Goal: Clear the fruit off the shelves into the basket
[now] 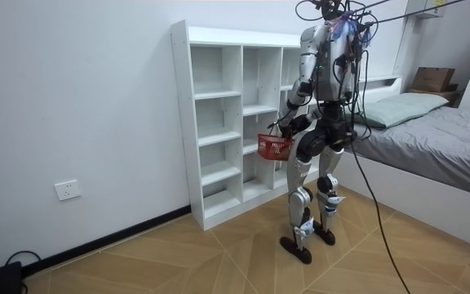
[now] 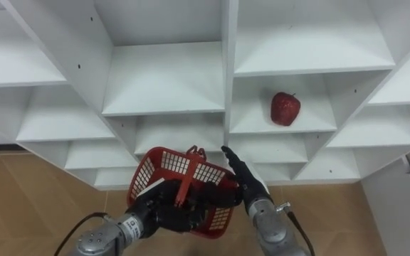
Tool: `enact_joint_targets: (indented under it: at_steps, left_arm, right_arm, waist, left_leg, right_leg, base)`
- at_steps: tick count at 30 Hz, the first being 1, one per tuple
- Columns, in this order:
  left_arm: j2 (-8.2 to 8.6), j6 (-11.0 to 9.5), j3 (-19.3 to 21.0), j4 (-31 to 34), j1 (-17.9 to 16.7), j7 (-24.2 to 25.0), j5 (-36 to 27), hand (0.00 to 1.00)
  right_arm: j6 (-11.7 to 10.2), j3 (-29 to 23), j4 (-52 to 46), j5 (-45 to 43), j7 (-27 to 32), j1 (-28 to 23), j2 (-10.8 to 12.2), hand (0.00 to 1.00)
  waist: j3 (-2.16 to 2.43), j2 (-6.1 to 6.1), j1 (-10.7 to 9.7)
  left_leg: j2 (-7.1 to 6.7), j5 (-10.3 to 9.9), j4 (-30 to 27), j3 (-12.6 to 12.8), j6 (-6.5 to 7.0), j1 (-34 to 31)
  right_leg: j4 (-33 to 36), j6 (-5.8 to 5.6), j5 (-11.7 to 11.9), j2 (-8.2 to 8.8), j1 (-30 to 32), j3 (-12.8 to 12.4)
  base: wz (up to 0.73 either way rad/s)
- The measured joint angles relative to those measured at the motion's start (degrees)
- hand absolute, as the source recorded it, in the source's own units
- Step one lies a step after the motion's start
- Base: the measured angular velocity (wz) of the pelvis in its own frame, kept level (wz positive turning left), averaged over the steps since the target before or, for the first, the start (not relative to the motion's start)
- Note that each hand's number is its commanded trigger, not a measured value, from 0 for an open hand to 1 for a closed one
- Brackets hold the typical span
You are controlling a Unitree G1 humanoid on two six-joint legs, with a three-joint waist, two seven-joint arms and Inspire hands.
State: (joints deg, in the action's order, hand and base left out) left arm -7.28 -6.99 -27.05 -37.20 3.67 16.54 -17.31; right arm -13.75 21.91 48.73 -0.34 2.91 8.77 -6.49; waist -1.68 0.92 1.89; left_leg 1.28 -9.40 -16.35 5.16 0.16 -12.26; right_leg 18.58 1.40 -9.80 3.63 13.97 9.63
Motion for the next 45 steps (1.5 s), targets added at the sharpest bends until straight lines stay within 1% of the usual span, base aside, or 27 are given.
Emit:
enact_joint_targets:
  at_steps: [9, 10, 12, 13, 15, 18, 22, 26, 29, 30, 31, 32, 34, 36, 37, 40, 41, 45]
  left_arm:
    - [-0.24, -0.1, -0.1, -1.2, 0.0, -0.1, 0.0, 1.00]
    - [-0.41, -0.5, -0.1, -1.9, 0.0, -0.2, 0.0, 1.00]
    - [-0.41, -0.7, 0.0, -3.0, 0.0, -0.2, 0.1, 1.00]
    - [-0.44, -0.7, 0.0, -3.5, 0.0, -0.3, 0.1, 1.00]
    - [-0.47, -0.7, 0.2, -3.7, 0.0, -1.0, 0.1, 1.00]
    - [-0.44, -0.7, 1.2, -4.6, 0.0, -1.3, 0.1, 1.00]
    - [-0.74, -0.7, 2.9, -4.8, -0.3, -1.2, 0.1, 1.00]
    - [-0.91, -1.0, 4.9, -4.1, -0.7, -1.1, 0.1, 1.00]
    - [-0.97, -1.0, 5.7, -4.0, -1.1, -1.0, 0.1, 1.00]
    - [-0.98, -1.0, 5.9, -4.0, -1.1, -1.0, 0.3, 1.00]
    - [-1.01, -1.0, 6.3, -3.9, -1.4, -1.0, 1.5, 1.00]
    - [-1.24, -1.0, 6.7, -3.6, -2.1, -1.1, 1.9, 1.00]
    - [-1.72, -1.0, 6.7, -3.0, -3.0, -1.2, 2.0, 1.00]
    - [-1.87, -1.0, 6.7, -2.9, -3.8, -1.3, 2.0, 1.00]
    - [-1.87, -1.0, 6.7, -2.8, -4.5, -1.3, 2.1, 1.00]
    - [-1.89, -1.0, 7.5, -2.5, -5.7, -1.2, 2.7, 1.00]
    - [-1.90, -1.0, 7.9, -2.5, -6.0, -1.2, 2.9, 1.00]
    - [-2.12, -1.0, 8.3, -2.5, -6.3, -1.2, 2.9, 1.00]
  right_arm:
    - [0.1, 1.8, 0.0, -1.3, -0.6, -0.2, -0.5, 0.00]
    - [0.2, 2.1, 0.0, -1.7, -0.7, -0.2, -0.5, 0.00]
    - [0.6, 2.1, 0.0, -2.7, -1.2, -0.4, -0.6, 0.00]
    - [1.1, 2.1, 0.0, -3.5, -1.7, -0.4, -0.6, 0.00]
    - [1.2, 2.0, -0.3, -4.8, -2.6, -0.4, -0.6, 0.00]
    - [1.3, 2.0, -0.3, -5.4, -3.3, -0.5, -0.6, 0.00]
    - [1.4, 1.5, -4.9, -4.6, -3.9, -2.2, -0.9, 0.00]
    - [1.2, 1.4, -9.0, -3.0, -4.0, -3.2, -1.2, 0.00]
    - [1.2, 1.4, -9.0, -3.0, -4.5, -3.5, -1.4, 0.00]
    - [1.2, 1.4, -9.1, -3.0, -4.6, -3.5, -1.6, 0.00]
    - [1.3, 1.4, -9.6, -3.0, -4.9, -3.8, -2.1, 0.00]
    - [1.3, 1.3, -11.3, -3.0, -5.0, -4.9, -2.7, 0.00]
    - [1.3, 0.9, -13.1, -3.0, -4.9, -5.9, -3.1, 0.00]
    - [1.3, 0.3, -13.5, -3.0, -4.9, -5.9, -3.1, 0.00]
    - [1.3, -0.2, -13.5, -3.0, -4.8, -6.1, -3.0, 0.00]
    - [1.3, -2.1, -14.2, -3.6, -5.0, -7.3, -2.9, 0.00]
    - [1.3, -3.0, -14.8, -3.6, -5.0, -8.1, -3.0, 0.00]
    - [1.4, -3.6, -15.7, -3.4, -5.0, -8.7, -3.1, 0.00]
  waist:
    - [0.04, 0.10, 0.1]
    - [0.05, 0.10, 0.1]
    - [0.05, 0.15, 0.1]
    - [0.05, 0.15, 0.1]
    - [0.05, 0.15, 0.2]
    - [0.08, 0.17, 0.1]
    - [0.08, 0.16, 0.0]
    - [0.19, 0.11, -0.2]
    - [0.55, -0.13, -0.3]
    - [0.56, -0.16, -0.3]
    - [0.58, -0.18, -0.4]
    - [0.78, -0.25, -0.4]
    - [0.90, -0.44, -0.5]
    - [0.94, -0.52, -0.9]
    - [1.10, -0.67, -1.3]
    - [1.58, -1.26, -1.5]
    - [1.64, -1.36, -1.5]
    - [1.62, -1.40, -1.8]
  left_leg:
    - [-0.09, 0.0, 0.5, 0.0, 0.00, 0.6]
    - [-0.13, 0.0, 0.9, 0.3, -0.01, 1.0]
    - [-0.11, 0.0, 1.0, 0.6, -0.01, 1.5]
    - [-0.09, 0.0, 1.0, 0.8, -0.03, 1.8]
    - [-0.08, -0.1, 1.1, 0.8, -0.03, 1.9]
    - [-0.03, -0.1, 1.1, 0.8, -0.04, 1.9]
    - [-0.01, 0.0, 1.1, 0.8, -0.04, 2.5]
    - [-0.06, 0.0, 1.6, 0.9, -0.05, 3.9]
    - [-0.11, 0.0, 2.0, 0.9, -0.05, 5.1]
    - [-0.11, 0.0, 2.0, 0.9, -0.05, 5.3]
    - [-0.15, 0.0, 2.3, 0.9, -0.05, 6.0]
    - [-0.20, 0.0, 2.8, 0.9, -0.05, 6.9]
    - [-0.21, 0.0, 3.1, 0.9, -0.05, 7.7]
    - [-0.21, 0.0, 3.5, 1.0, -0.06, 8.6]
    - [-0.19, 0.0, 3.8, 1.0, -0.06, 9.1]
    - [-0.04, 0.0, 4.6, 1.1, -0.07, 10.1]
    - [0.05, 0.0, 4.8, 1.2, -0.08, 10.4]
    - [0.06, -0.1, 5.2, 1.5, -0.08, 11.3]
  right_leg:
    - [0.1, -0.01, 0.0, 0.00, -0.3, -0.1]
    - [0.1, -0.01, 0.0, -0.01, -0.4, -0.2]
    - [0.1, -0.03, 0.0, -0.39, -0.8, -0.2]
    - [0.1, -0.04, -0.1, -0.41, -1.0, -0.3]
    - [0.2, -0.04, -0.1, -0.41, -1.0, -0.4]
    - [0.2, -0.03, -0.1, -0.41, -1.1, -0.3]
    - [0.1, -0.02, -0.1, -0.19, -1.8, -0.2]
    - [0.0, -0.05, -0.1, -0.31, -2.9, -0.4]
    - [-0.2, -0.17, -0.2, -0.29, -4.2, -0.4]
    - [-0.2, -0.18, -0.2, -0.33, -4.4, -0.5]
    - [-0.6, -0.21, -0.3, -0.41, -5.0, -0.4]
    - [-0.9, -0.27, -0.3, -0.49, -5.7, -0.5]
    - [-1.1, -0.34, -0.4, -0.61, -6.3, -0.8]
    - [-1.5, -0.38, -0.3, -0.73, -7.1, -1.1]
    - [-2.0, -0.43, -0.3, -0.86, -7.5, -1.3]
    - [-3.3, -0.54, 0.1, -1.23, -8.7, -1.6]
    - [-4.0, -0.56, 0.4, -1.39, -9.2, -1.6]
    - [-4.9, -0.69, 0.7, -1.48, -10.1, -1.7]
  base:
    - [0.00]
    - [-0.06]
    - [-0.07]
    - [-0.05]
    - [-0.02]
    - [0.00]
    - [0.00]
    - [0.00]
    - [0.00]
    - [0.00]
    - [0.00]
    - [0.00]
    - [-0.02]
    - [0.00]
    - [0.00]
    - [-0.03]
    - [-0.07]
    - [-0.07]
